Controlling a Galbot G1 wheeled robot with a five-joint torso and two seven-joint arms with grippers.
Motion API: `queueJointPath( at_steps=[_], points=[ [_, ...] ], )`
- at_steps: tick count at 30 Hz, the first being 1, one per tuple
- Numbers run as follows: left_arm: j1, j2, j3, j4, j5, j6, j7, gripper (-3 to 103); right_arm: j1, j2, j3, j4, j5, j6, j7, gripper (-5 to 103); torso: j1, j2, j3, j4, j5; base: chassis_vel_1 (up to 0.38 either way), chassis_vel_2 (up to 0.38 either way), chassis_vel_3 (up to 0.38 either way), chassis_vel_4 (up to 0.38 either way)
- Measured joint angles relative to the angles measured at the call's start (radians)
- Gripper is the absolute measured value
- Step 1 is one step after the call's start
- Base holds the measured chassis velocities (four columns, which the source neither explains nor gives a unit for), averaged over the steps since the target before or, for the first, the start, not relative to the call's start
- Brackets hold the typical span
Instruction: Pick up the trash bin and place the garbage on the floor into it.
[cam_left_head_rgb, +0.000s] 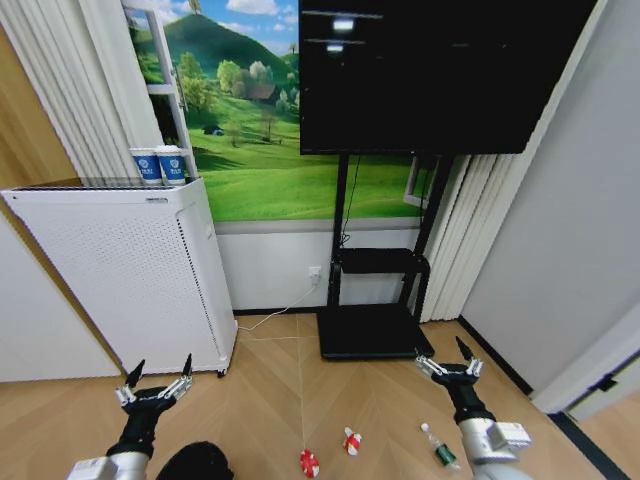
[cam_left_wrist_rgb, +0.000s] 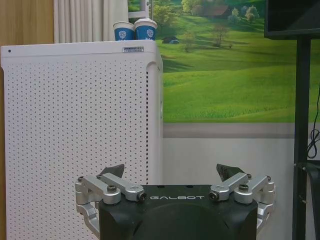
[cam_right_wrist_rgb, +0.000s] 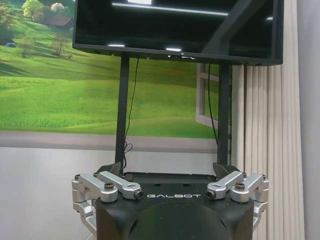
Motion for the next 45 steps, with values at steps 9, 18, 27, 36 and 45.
queueJointPath(
  at_steps=[9,18,27,36,45],
  points=[
    [0.001,-0.001,0.000,0.002,-0.003,-0.008,-0.005,100,-0.006,0.005,-0.003,-0.002,-0.007,0.012,-0.004,100,-0.012,-0.030,-0.019,-0.0001,0.0000,0.000,0.000,0.000,0.000],
    [0.002,-0.006,0.007,0.009,-0.005,-0.015,-0.012,100,-0.008,0.008,-0.005,-0.003,-0.006,0.016,-0.003,100,-0.033,-0.079,-0.046,0.0000,0.0000,0.000,0.000,0.000,0.000],
    [0.002,-0.011,0.008,0.012,-0.019,-0.015,-0.036,100,-0.006,0.005,0.002,-0.015,0.013,0.058,-0.034,100,-0.049,-0.122,-0.073,0.0000,-0.0001,0.000,0.000,0.000,0.000],
    [0.002,-0.021,0.008,0.012,-0.018,-0.017,-0.037,100,-0.010,0.007,0.009,-0.018,-0.001,0.049,-0.064,100,-0.064,-0.158,-0.094,0.0000,-0.0001,0.000,0.000,0.000,0.000],
    [0.002,-0.025,0.008,0.014,-0.016,-0.022,-0.037,100,-0.008,0.006,0.008,-0.021,-0.004,0.046,-0.068,100,-0.077,-0.195,-0.119,0.0000,-0.0001,0.000,0.000,0.000,0.000]
  ],
)
